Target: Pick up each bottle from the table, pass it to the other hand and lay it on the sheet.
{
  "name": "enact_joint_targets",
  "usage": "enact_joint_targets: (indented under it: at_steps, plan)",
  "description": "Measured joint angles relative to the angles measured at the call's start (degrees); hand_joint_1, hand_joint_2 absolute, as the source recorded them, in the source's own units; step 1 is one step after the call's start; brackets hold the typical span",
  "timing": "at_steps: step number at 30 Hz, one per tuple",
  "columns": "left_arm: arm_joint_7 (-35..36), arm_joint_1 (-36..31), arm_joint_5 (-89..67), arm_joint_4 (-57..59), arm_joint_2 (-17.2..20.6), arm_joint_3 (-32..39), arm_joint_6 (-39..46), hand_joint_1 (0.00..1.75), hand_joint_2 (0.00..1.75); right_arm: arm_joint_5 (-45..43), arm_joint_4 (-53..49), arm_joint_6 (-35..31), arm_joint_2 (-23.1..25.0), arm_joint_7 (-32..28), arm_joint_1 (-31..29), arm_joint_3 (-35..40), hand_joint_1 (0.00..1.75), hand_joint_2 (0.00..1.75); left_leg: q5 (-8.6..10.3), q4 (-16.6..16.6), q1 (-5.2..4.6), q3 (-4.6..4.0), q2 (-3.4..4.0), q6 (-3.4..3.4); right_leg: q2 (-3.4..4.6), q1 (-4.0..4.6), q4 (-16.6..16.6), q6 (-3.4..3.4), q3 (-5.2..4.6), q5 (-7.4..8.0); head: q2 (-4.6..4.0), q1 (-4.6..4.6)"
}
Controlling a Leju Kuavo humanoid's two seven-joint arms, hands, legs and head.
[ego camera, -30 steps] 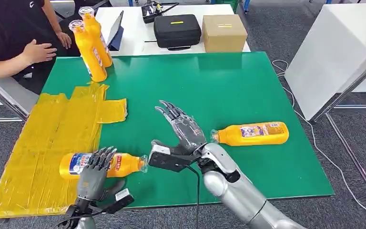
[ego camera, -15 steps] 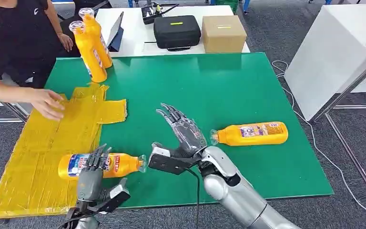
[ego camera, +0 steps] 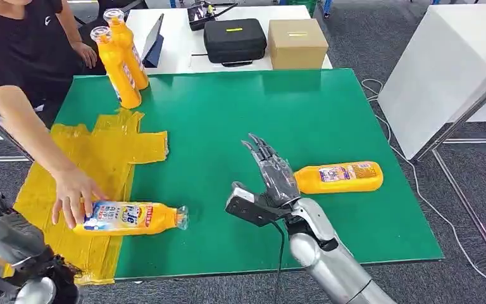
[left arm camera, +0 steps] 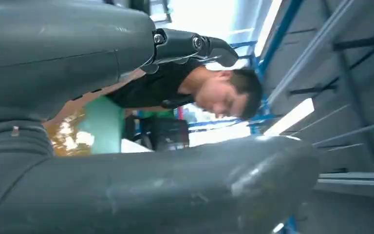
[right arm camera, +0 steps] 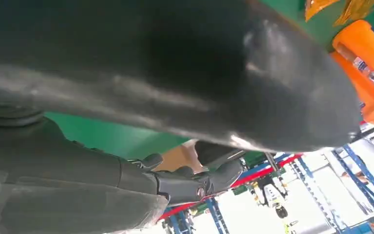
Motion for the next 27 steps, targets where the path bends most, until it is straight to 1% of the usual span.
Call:
enact_joint_targets:
  at_steps: [6, 15, 17, 18, 21, 23, 25, 27]
  plan:
    - [0.02, 0.81, 0.00, -3.49, 0.48, 0.02, -0.02, 0.00, 0.00, 0.04, 0.00, 0.00, -0.22, -0.04, 0.22, -0.66, 0.00, 0.00, 0.01, 0.00, 0.00, 0.01, 0.01, 0.00, 0.00, 0.00, 0.00, 0.00, 0.02, 0.01, 0.00, -0.02]
    - [0.02, 1.24, 0.00, -4.87, 0.55, 0.00, -0.09, 0.00, 0.00, 0.04, 0.00, 0.00, -0.26, -0.07, 0.27, -0.76, 0.00, 0.00, 0.00, 0.00, 0.01, 0.00, 0.01, 0.00, 0.01, 0.01, 0.00, 0.00, 0.00, 0.00, 0.00, -0.02]
    - [0.02, 1.52, 1.34, -5.79, 0.44, 0.07, -2.19, 0.00, 0.00, 0.53, 0.00, -0.51, -0.26, 0.07, 0.54, -0.85, 0.00, 0.00, 0.00, 0.00, 0.01, 0.01, 0.01, 0.00, 0.01, 0.01, 0.00, 0.00, -0.01, 0.00, 0.00, 0.00]
    - [0.02, 1.86, 2.44, -6.70, 0.33, 0.41, -4.42, 0.00, 0.00, 1.18, -0.11, -1.35, -0.41, 0.35, 1.08, -1.13, 0.00, 1.75, 0.00, 0.00, 0.01, 0.01, 0.00, 0.00, 0.00, 0.01, 0.00, 0.00, 0.00, 0.00, 0.00, -0.02]
    - [0.02, 3.75, 3.12, -8.98, -0.22, 1.49, -9.29, 0.00, 0.00, 3.19, -1.36, -2.95, -1.49, 1.12, 3.94, -2.52, 0.00, 1.75, -0.01, 0.00, 0.00, -0.03, -0.01, 0.00, 0.00, 0.00, 0.00, 0.00, -0.03, -0.01, 0.00, -0.02]
    - [0.02, 4.90, 2.34, -10.46, -0.80, 1.88, -10.97, 0.00, 0.00, 4.78, -1.79, -2.97, -2.44, 1.57, 5.40, -3.73, 0.00, 1.75, -0.01, 0.00, -0.03, -0.09, -0.01, 0.01, 0.00, -0.02, -0.01, 0.01, -0.08, -0.01, 0.00, -0.02]
    - [0.02, 5.66, 1.44, -11.51, -1.27, 1.97, -11.06, 0.00, 0.00, 6.57, -1.90, -2.37, -3.54, 2.01, 6.32, -5.07, 0.00, 1.75, -0.02, 0.00, -0.06, -0.10, -0.01, 0.02, 0.00, -0.07, -0.02, 0.01, -0.09, 0.00, 0.00, -0.02]
    - [0.02, 6.14, 1.42, -12.24, -1.75, 2.03, -11.50, 0.00, 0.00, 8.13, -1.92, -0.41, -4.72, 2.87, 7.05, -6.32, 0.00, 1.75, -0.02, 0.00, -0.07, -0.09, -0.01, 0.02, 0.00, -0.11, -0.02, 0.01, -0.09, 0.00, 0.00, -0.02]
